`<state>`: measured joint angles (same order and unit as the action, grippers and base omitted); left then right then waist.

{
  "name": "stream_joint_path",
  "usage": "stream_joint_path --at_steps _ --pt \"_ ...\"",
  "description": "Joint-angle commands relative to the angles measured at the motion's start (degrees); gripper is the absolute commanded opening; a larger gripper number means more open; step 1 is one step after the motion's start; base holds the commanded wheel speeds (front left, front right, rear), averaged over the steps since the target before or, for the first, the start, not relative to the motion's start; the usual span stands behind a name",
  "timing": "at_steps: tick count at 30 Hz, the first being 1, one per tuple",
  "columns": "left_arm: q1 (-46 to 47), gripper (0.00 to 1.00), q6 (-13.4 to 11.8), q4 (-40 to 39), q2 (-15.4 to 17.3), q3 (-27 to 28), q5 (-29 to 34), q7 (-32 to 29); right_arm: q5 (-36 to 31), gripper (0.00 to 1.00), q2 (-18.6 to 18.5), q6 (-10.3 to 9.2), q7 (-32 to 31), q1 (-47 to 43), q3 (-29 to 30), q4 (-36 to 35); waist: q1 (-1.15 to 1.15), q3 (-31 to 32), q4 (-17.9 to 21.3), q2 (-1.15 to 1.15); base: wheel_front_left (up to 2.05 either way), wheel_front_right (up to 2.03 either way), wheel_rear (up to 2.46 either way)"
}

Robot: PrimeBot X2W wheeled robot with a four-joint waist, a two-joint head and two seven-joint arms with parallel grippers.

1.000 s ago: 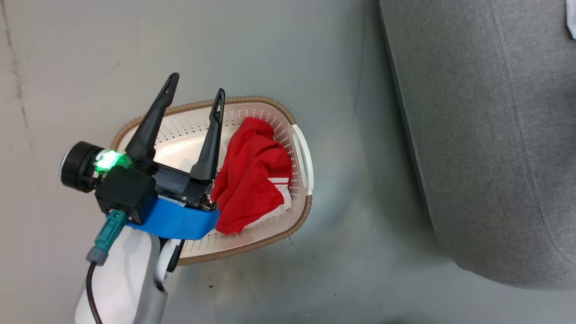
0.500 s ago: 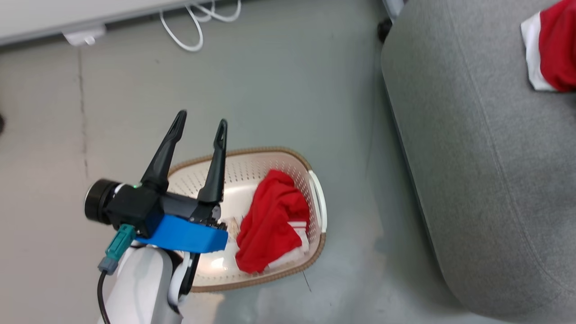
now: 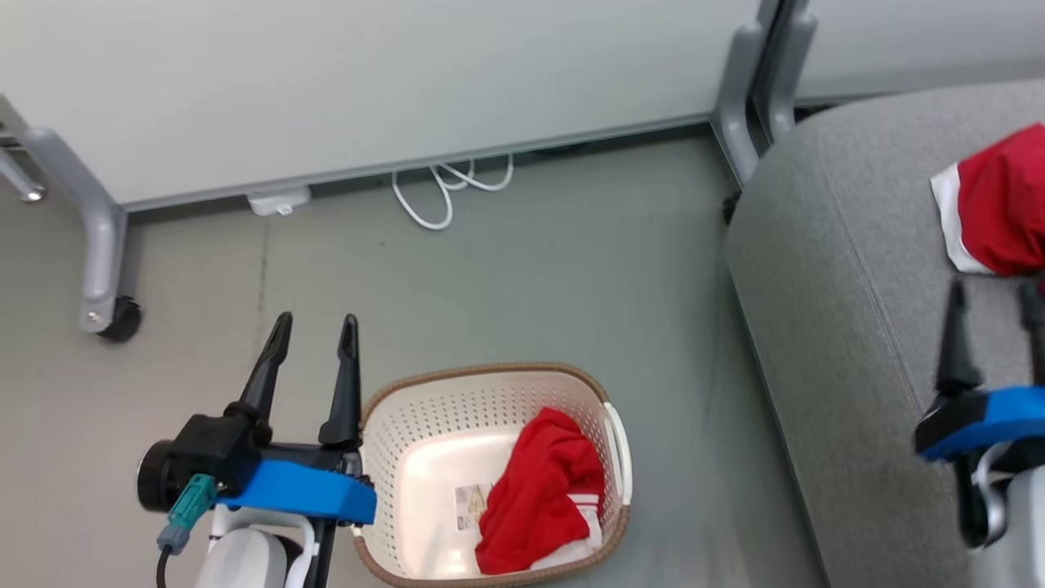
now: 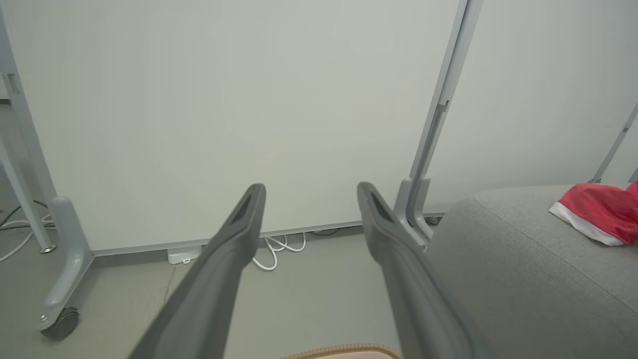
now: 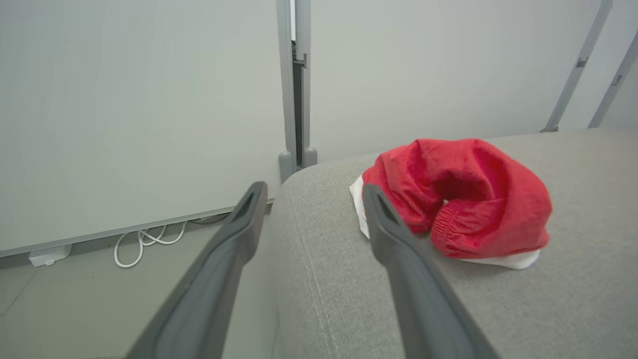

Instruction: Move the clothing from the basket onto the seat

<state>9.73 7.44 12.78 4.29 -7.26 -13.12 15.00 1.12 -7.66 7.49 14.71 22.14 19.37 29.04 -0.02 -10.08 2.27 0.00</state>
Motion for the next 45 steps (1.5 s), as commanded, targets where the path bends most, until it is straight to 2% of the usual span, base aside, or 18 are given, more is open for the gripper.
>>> stream_joint_path --at_steps 1,8,17,30,45 --pt "-0.9 1.00 0.0 0.8 0.0 0.9 -0.3 0.3 -0.5 1.00 1.5 0.01 -0.5 -3.5 -1.8 -3.4 0.02 2.8 -2.2 0.00 0.00 0.00 0.00" --pt "-3.3 1.00 0.0 3.3 -0.2 3.1 -0.5 0.3 -0.4 1.00 4.2 0.01 -3.1 -11.4 -8.0 -13.5 0.02 5.9 -3.8 0.00 0.00 0.00 0.00" --pt "-3.9 1.00 0.0 5.5 -0.2 3.9 -0.3 0.3 2.4 1.00 4.8 0.01 -5.8 -16.1 -14.9 -17.9 0.02 7.5 -5.9 0.00 0.00 0.00 0.00" --pt "-4.5 1.00 0.0 6.6 -0.3 4.3 -0.2 0.3 4.0 1.00 4.8 0.01 -7.2 -17.8 -14.7 -20.2 0.02 7.9 -6.5 0.00 0.00 0.00 0.00" --pt "-2.8 1.00 0.0 7.8 -0.5 2.0 -1.1 0.3 3.4 1.00 4.8 0.01 -7.7 -15.9 -15.4 -21.8 0.02 4.7 -4.5 0.00 0.00 0.00 0.00"
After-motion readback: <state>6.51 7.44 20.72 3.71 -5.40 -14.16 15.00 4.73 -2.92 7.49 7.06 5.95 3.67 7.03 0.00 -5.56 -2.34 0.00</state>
